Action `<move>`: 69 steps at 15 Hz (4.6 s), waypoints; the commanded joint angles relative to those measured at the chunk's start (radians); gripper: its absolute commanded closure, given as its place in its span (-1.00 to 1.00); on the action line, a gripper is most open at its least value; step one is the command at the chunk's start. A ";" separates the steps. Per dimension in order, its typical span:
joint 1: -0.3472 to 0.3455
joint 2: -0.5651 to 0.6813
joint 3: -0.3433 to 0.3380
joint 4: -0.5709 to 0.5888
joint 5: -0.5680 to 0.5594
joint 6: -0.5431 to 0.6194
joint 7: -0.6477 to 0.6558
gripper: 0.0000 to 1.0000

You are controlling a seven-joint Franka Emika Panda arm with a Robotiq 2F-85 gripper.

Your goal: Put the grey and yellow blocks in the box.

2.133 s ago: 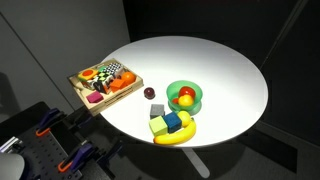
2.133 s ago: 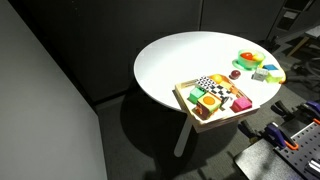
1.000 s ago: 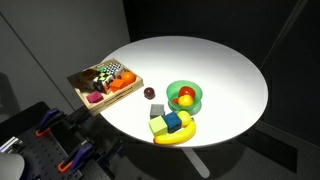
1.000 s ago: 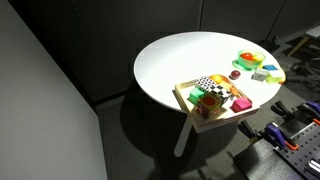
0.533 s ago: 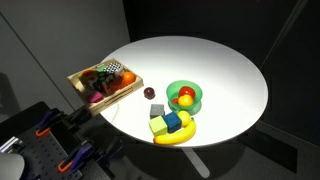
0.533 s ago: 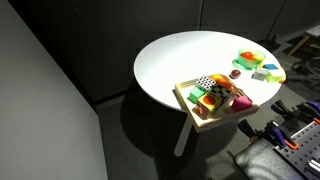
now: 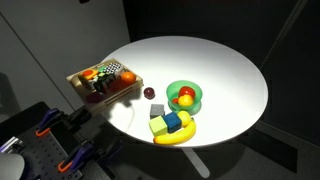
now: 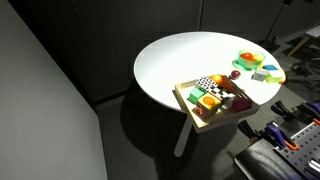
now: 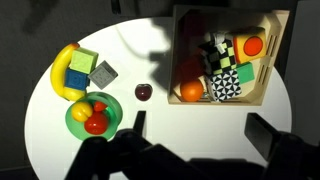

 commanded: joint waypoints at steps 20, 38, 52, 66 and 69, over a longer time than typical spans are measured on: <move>-0.065 0.133 -0.056 0.022 -0.031 0.051 -0.032 -1.00; -0.089 0.486 -0.145 0.005 0.011 0.456 -0.227 -1.00; -0.105 0.549 -0.140 0.002 0.020 0.477 -0.224 -1.00; -0.144 0.691 -0.153 0.141 0.108 0.342 -0.247 -1.00; -0.151 0.730 -0.148 0.156 0.112 0.330 -0.227 -1.00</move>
